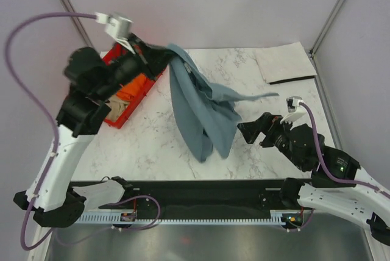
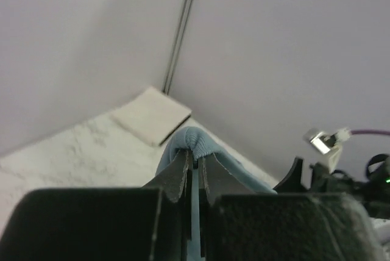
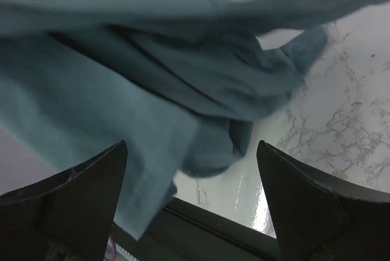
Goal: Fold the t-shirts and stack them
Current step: Move the tshirt to the center of the board, then flatten the tshirt out
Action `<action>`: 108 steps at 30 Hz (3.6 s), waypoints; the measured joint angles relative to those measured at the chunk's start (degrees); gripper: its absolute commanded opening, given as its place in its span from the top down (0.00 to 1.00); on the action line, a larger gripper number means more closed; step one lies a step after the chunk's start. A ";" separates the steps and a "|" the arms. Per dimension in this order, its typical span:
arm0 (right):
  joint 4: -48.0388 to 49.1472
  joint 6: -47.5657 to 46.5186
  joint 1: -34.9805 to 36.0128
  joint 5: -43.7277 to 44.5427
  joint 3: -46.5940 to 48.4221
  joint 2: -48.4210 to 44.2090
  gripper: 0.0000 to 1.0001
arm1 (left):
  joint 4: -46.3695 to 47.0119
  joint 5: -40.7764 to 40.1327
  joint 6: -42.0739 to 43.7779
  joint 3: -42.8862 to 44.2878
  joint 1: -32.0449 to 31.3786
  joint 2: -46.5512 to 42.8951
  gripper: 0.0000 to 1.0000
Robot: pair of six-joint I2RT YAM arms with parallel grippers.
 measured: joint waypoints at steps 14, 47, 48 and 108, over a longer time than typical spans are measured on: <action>-4.61 9.64 0.00 5.20 -10.62 5.60 0.16 | -9.16 -13.29 -6.19 -57.68 0.98 -4.63 0.98; 13.11 -0.33 -54.62 -11.87 -11.74 48.09 0.50 | -6.40 -5.38 -9.51 -61.55 1.27 -14.47 0.98; 13.25 -0.33 -54.75 -11.80 -11.74 48.28 0.49 | -6.40 -5.38 -9.53 -61.72 1.27 -14.64 0.98; 6.05 -6.03 -43.06 -32.39 2.32 22.75 1.00 | -11.43 -10.75 -12.96 -62.45 2.25 -9.51 0.41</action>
